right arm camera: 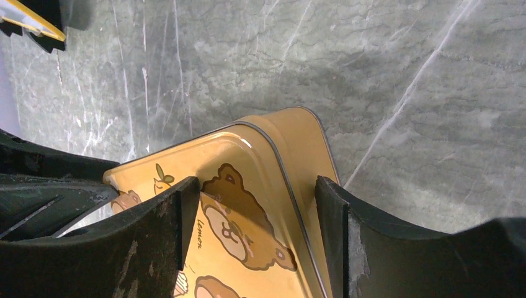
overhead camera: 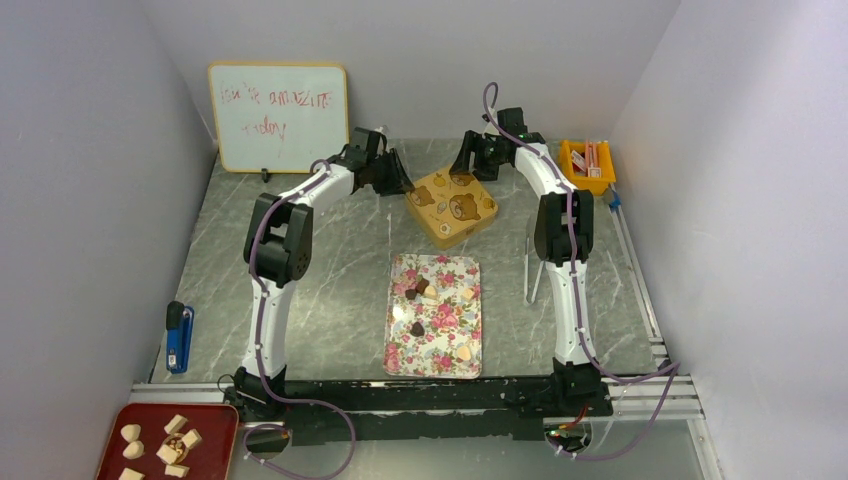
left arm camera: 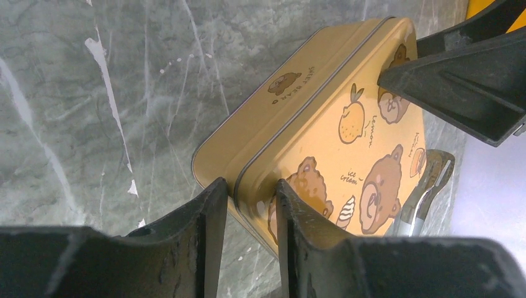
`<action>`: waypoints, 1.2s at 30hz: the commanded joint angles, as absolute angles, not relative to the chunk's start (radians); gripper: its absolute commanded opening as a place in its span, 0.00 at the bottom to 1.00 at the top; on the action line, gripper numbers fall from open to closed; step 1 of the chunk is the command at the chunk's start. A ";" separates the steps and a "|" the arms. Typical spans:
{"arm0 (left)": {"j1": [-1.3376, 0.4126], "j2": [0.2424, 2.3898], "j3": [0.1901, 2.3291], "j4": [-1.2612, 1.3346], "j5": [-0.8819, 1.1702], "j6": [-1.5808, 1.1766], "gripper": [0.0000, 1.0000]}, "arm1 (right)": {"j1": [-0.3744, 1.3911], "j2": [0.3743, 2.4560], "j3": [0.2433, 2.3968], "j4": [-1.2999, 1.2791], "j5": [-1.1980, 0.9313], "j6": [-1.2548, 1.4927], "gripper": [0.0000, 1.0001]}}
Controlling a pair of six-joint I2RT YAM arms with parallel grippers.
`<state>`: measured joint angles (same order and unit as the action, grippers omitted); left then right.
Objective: Pack the chocolate
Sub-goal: Adjust the box lid on the packing box.
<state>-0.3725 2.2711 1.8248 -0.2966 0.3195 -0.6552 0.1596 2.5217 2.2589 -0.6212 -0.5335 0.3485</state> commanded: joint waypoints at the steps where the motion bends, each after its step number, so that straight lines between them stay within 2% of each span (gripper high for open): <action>1: -0.397 2.347 1.811 -0.352 0.290 -0.636 0.37 | 0.192 2.572 2.282 -0.634 -0.519 0.349 0.71; 17: -0.416 2.342 1.771 -0.402 0.287 -0.609 0.31 | 0.210 2.598 2.288 -0.651 -0.506 0.344 0.70; 28: -0.450 2.391 1.858 -0.641 0.116 -0.534 0.31 | 0.213 2.600 2.268 -0.656 -0.502 0.340 0.70; 36: -0.454 2.401 1.863 -0.700 0.043 -0.542 0.32 | 0.212 2.603 2.268 -0.658 -0.503 0.339 0.70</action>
